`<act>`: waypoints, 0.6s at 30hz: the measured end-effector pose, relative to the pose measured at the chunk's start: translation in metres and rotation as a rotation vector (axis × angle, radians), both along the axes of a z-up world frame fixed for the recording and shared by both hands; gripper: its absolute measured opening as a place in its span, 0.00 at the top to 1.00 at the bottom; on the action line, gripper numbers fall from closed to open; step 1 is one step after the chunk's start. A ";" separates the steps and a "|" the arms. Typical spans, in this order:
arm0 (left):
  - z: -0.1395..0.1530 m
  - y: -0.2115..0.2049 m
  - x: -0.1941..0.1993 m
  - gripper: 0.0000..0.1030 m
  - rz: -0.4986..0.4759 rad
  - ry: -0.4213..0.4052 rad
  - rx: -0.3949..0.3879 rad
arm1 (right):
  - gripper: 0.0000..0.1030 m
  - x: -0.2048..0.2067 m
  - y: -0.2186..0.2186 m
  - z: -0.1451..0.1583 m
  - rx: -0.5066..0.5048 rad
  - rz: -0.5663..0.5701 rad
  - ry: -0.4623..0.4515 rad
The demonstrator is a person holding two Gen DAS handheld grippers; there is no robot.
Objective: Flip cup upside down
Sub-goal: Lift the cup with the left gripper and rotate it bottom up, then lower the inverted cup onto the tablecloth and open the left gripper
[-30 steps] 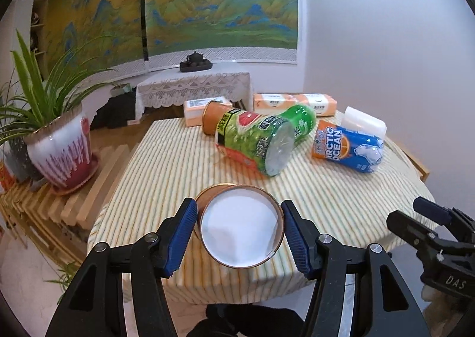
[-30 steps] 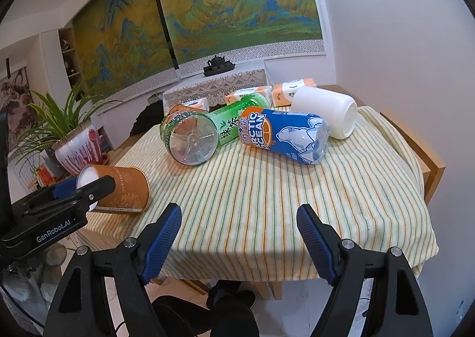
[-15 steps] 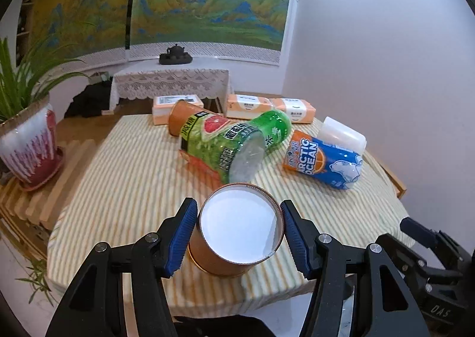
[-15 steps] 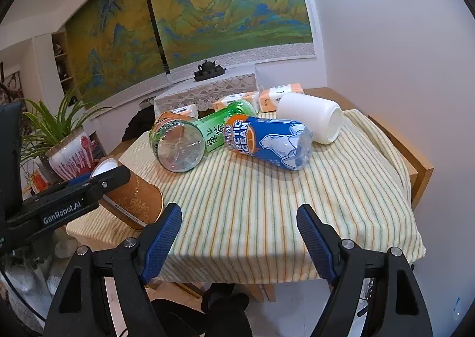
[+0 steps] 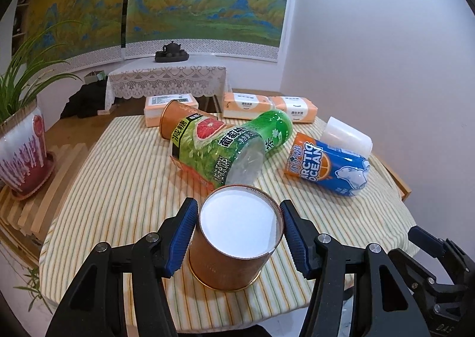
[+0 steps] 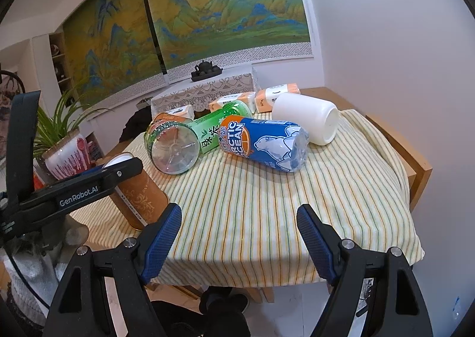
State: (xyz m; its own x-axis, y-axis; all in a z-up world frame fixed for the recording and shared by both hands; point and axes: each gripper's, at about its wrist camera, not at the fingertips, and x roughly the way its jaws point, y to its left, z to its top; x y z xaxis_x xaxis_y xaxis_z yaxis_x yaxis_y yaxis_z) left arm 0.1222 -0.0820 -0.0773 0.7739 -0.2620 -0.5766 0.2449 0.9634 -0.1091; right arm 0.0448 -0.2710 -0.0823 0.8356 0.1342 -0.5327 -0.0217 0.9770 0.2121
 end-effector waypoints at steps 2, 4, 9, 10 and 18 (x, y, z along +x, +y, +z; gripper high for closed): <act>-0.001 0.001 0.003 0.41 0.005 -0.002 0.005 | 0.26 0.002 -0.001 0.000 0.003 -0.001 0.004; -0.003 0.003 0.005 0.41 0.009 0.002 0.002 | 0.26 0.002 -0.001 -0.001 0.005 -0.003 0.006; -0.004 0.005 0.009 0.40 0.002 0.002 0.001 | 0.26 0.003 0.000 -0.002 0.010 0.000 0.011; -0.004 0.005 0.009 0.40 -0.003 0.001 0.000 | 0.26 0.003 0.001 -0.003 0.009 0.000 0.011; 0.003 0.006 0.003 0.17 -0.016 -0.034 0.003 | 0.26 0.000 0.002 -0.002 0.011 0.000 0.006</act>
